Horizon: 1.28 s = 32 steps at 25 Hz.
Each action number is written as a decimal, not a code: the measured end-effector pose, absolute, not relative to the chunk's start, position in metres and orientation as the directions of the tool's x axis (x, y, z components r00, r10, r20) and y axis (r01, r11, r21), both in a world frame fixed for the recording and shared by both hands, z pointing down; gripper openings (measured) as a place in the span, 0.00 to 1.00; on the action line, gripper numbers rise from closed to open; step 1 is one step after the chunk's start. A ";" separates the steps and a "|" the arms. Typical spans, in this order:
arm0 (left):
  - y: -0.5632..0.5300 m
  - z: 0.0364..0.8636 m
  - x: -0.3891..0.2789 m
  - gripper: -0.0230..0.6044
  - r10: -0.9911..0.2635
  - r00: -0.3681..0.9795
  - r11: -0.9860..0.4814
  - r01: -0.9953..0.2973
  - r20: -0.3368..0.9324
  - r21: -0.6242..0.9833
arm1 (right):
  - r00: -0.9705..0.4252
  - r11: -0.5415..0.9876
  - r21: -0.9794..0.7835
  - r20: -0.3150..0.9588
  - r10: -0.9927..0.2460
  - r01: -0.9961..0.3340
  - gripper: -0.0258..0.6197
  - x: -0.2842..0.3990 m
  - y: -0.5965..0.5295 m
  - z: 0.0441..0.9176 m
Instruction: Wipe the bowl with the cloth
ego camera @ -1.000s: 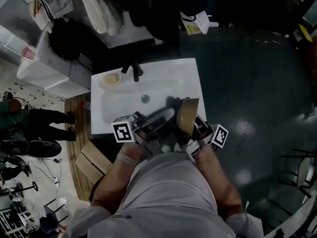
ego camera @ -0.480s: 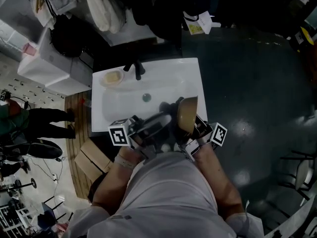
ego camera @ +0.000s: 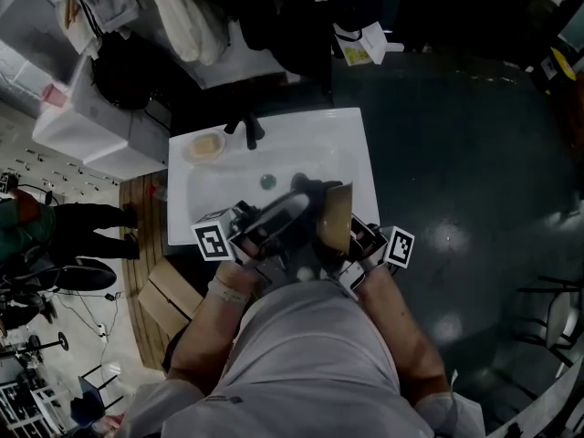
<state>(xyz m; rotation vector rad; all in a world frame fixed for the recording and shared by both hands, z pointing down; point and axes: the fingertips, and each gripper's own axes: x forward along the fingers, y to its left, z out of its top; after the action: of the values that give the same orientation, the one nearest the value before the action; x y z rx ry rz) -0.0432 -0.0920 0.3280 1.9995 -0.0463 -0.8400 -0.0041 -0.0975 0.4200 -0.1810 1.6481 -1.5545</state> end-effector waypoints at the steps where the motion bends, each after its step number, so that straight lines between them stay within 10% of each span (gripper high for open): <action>1: -0.093 0.330 -0.042 0.10 -0.353 0.766 -0.552 0.294 -0.538 0.781 | -0.632 0.228 -0.874 -0.471 -0.615 0.430 0.13 -0.003 -0.097 0.418; 32: -0.085 0.354 -0.039 0.10 -0.423 0.786 -0.526 0.191 -0.450 0.829 | -0.636 0.183 -0.908 -0.398 -0.661 0.378 0.13 0.012 -0.099 0.438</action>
<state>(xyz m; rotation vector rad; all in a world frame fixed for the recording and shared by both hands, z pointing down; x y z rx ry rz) -0.0390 -0.0850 0.3540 1.9825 -0.1740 -0.7775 0.0124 -0.0991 0.4379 -0.2745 1.6323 -1.5839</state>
